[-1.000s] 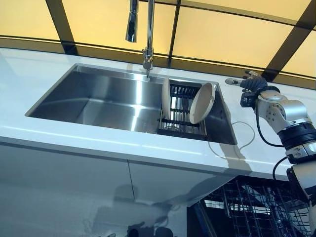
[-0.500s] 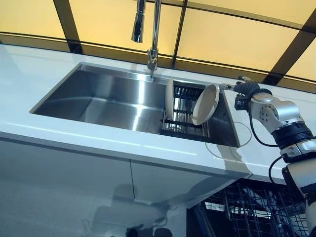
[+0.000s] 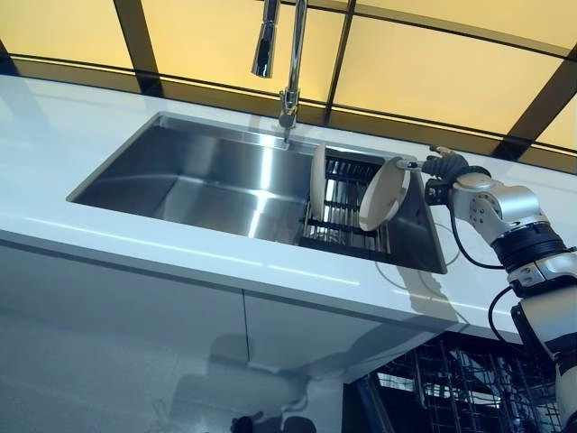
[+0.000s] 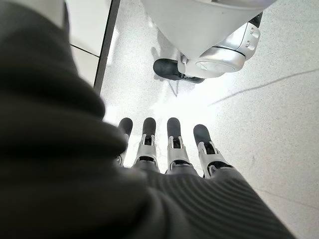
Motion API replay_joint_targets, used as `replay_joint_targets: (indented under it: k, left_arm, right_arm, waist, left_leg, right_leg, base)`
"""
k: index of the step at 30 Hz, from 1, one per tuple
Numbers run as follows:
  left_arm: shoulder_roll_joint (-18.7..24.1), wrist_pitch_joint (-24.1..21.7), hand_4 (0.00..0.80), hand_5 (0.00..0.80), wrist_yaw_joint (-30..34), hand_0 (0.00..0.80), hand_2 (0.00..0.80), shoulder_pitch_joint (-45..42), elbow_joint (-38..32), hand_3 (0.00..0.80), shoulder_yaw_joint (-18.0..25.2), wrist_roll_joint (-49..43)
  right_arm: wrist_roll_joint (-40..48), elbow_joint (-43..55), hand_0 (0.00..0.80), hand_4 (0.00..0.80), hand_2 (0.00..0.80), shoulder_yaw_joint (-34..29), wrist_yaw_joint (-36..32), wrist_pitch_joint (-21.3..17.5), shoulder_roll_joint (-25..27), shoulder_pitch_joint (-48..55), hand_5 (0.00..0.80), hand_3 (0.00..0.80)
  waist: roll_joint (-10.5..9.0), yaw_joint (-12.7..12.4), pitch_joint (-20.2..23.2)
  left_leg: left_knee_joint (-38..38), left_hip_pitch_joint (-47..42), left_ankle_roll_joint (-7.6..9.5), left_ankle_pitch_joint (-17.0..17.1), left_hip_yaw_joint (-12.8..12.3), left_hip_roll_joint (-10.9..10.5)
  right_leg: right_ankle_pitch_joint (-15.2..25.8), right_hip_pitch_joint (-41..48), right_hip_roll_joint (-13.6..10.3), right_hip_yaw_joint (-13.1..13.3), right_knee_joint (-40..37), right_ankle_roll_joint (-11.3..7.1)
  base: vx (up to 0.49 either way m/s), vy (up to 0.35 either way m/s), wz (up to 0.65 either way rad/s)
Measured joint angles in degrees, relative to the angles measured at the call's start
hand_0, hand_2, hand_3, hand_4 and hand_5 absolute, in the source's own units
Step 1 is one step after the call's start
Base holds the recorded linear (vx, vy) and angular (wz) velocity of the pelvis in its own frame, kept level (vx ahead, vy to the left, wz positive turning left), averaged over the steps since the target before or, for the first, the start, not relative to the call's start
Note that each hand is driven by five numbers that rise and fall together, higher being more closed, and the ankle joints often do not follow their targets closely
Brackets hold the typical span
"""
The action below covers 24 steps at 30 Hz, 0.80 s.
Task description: Take plates into dishwasher
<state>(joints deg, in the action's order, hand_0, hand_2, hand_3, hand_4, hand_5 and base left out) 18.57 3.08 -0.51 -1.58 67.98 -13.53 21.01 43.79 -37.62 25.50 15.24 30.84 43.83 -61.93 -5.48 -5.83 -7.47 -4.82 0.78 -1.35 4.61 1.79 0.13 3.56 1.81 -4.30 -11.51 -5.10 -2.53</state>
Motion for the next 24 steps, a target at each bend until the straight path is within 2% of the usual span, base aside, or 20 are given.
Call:
replay_joint_targets:
  k: [24]
  left_arm:
    - [0.0, -0.5, 0.000, 0.000, -0.6, 0.000, 0.000, 0.0, -0.1, 0.000, -1.1, 0.2]
  right_arm:
    - [-0.3, -1.8, 0.000, 0.000, 0.000, 0.2, -1.3, 2.6, -0.8, -0.9, 0.000, 0.000]
  waist:
    - [-0.03, -0.1, -0.2]
  left_leg:
    - [0.0, 1.0, 0.00, 0.0, 0.1, 0.0]
  right_leg:
    - [0.0, -0.9, 0.0, -0.1, 0.0, -0.04]
  base:
    - [0.000, 0.000, 0.00]
